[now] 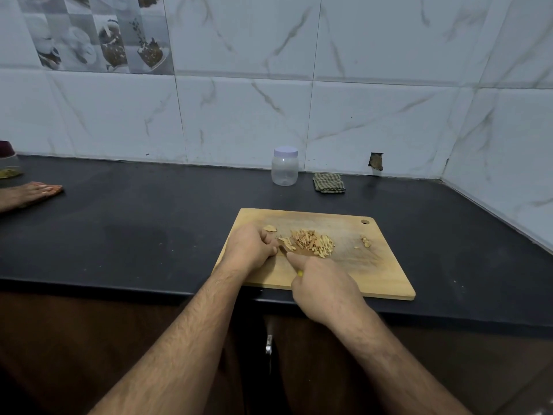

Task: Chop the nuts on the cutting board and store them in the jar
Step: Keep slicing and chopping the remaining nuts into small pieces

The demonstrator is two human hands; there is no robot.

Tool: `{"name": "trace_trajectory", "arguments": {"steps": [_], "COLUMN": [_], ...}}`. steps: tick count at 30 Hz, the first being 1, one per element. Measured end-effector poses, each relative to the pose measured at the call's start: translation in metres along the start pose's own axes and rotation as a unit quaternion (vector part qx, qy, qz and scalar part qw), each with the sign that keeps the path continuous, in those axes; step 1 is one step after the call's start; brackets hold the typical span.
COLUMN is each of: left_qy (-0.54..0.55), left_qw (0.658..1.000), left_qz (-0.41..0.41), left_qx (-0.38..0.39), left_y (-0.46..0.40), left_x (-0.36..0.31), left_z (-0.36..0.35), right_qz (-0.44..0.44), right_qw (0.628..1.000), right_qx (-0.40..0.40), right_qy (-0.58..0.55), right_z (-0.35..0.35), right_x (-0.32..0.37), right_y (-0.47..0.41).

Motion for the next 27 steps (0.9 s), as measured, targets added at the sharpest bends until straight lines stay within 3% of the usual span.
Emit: {"name": "trace_trajectory", "arguments": {"steps": [9,20,27], "left_qy": [0.015,-0.109,-0.154], "left_qw": [0.995,0.993,0.987], "left_qz": [-0.037,-0.053,-0.054], "left_qx": [-0.089,-0.008,0.003], "left_y": [-0.017,-0.041,-0.043], "left_x": [0.008,-0.012,-0.019], "left_z": [0.013,-0.003,0.001], "right_qz": [-0.024,-0.02,-0.019], "right_qw": [0.997,0.997,0.997], "right_qx": [0.009,0.018,0.024], "right_qy": [0.072,0.079,0.073], "right_z": [0.019,0.018,0.015], "right_x": [-0.008,-0.009,-0.009], "right_y": [-0.017,-0.024,-0.019]}}
Point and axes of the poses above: each hand's wrist, its own y-axis away from the middle knuckle, its own z-axis out of the back of the hand, x = y × z, the point moved 5 cm from there along -y, towards the middle knuckle, and after that the axes turned 14 degrees about y, right-handed, at the moved point
